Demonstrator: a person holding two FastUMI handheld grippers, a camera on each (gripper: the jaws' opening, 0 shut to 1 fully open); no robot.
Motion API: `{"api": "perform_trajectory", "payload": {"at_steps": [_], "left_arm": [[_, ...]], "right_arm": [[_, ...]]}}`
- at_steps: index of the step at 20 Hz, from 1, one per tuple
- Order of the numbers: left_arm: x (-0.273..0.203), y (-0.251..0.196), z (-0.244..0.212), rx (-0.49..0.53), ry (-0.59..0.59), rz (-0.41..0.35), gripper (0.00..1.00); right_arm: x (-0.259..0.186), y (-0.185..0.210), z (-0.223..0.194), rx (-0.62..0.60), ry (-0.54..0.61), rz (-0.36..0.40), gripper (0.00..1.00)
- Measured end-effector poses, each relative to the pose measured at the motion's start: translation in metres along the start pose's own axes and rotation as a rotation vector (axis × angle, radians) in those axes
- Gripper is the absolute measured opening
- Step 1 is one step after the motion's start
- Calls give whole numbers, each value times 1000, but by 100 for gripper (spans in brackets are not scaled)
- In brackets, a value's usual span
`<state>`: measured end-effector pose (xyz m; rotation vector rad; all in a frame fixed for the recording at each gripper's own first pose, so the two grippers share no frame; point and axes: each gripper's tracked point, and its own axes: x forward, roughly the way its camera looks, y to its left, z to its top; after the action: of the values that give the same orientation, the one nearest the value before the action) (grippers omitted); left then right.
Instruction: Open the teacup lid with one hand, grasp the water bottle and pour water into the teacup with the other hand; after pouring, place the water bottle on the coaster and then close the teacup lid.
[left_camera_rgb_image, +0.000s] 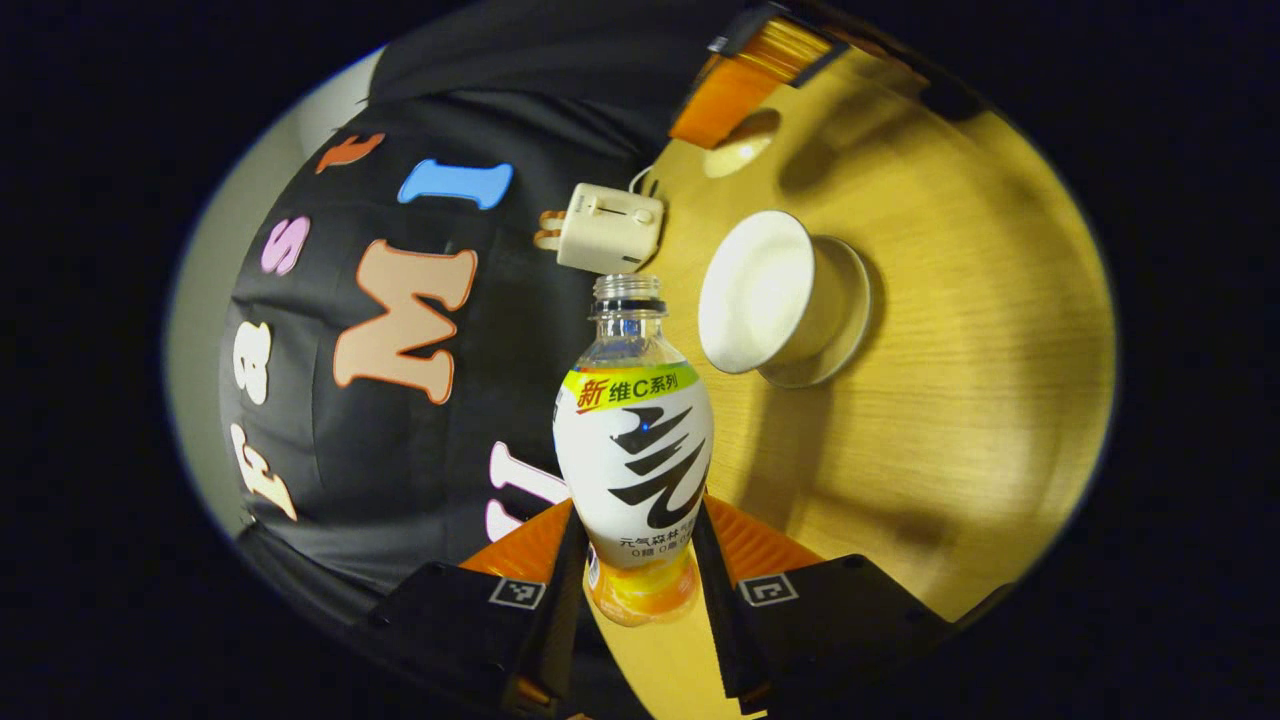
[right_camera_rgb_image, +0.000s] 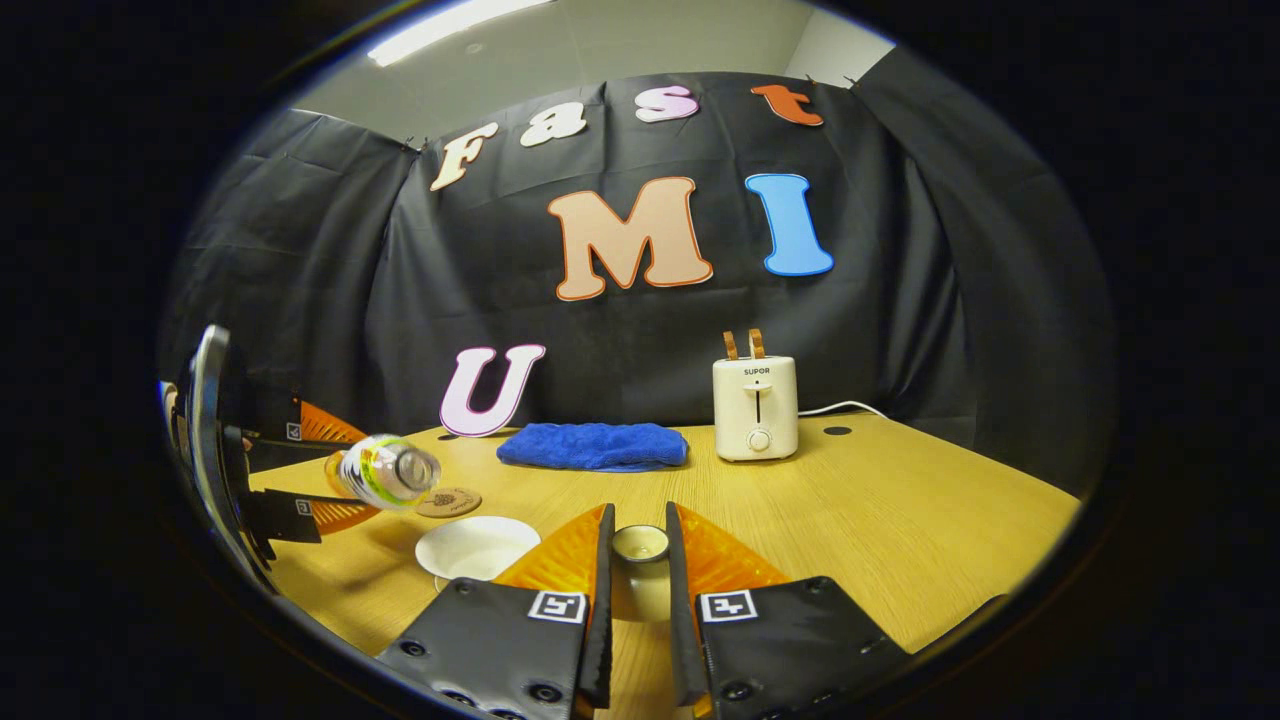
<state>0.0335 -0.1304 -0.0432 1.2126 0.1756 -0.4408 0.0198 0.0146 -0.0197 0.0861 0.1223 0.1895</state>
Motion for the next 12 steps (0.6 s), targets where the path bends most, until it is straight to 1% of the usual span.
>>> {"api": "perform_trajectory", "payload": {"at_steps": [1, 2, 3, 5, 6, 7, 8, 10, 12], "left_arm": [[4, 8, 1, -66, -5, 19, 57], [5, 13, 1, -125, -8, 32, 55], [7, 19, 3, -180, -16, 50, 55], [6, 30, -1, -272, -3, 87, 55], [9, 35, -4, -320, 6, 95, 57], [10, 37, -5, -375, 11, 102, 55], [14, 42, -9, -424, 11, 108, 55], [18, 50, -9, -525, -9, 126, 55], [22, 56, -10, -654, -33, 142, 54]], "right_arm": [[0, 0, 1, 2, 0, 1, 27], [1, 0, 1, 2, 0, 0, 24], [1, 0, 1, 1, -1, 1, 27], [0, 0, 1, 0, -1, -1, 27], [0, -1, 1, 1, -2, -4, 27], [0, -1, 2, 4, -2, -3, 27], [0, -1, 1, 8, -3, -3, 27], [0, -2, 1, 19, -2, -3, 27], [0, -4, 2, 29, 0, -6, 27]]}}
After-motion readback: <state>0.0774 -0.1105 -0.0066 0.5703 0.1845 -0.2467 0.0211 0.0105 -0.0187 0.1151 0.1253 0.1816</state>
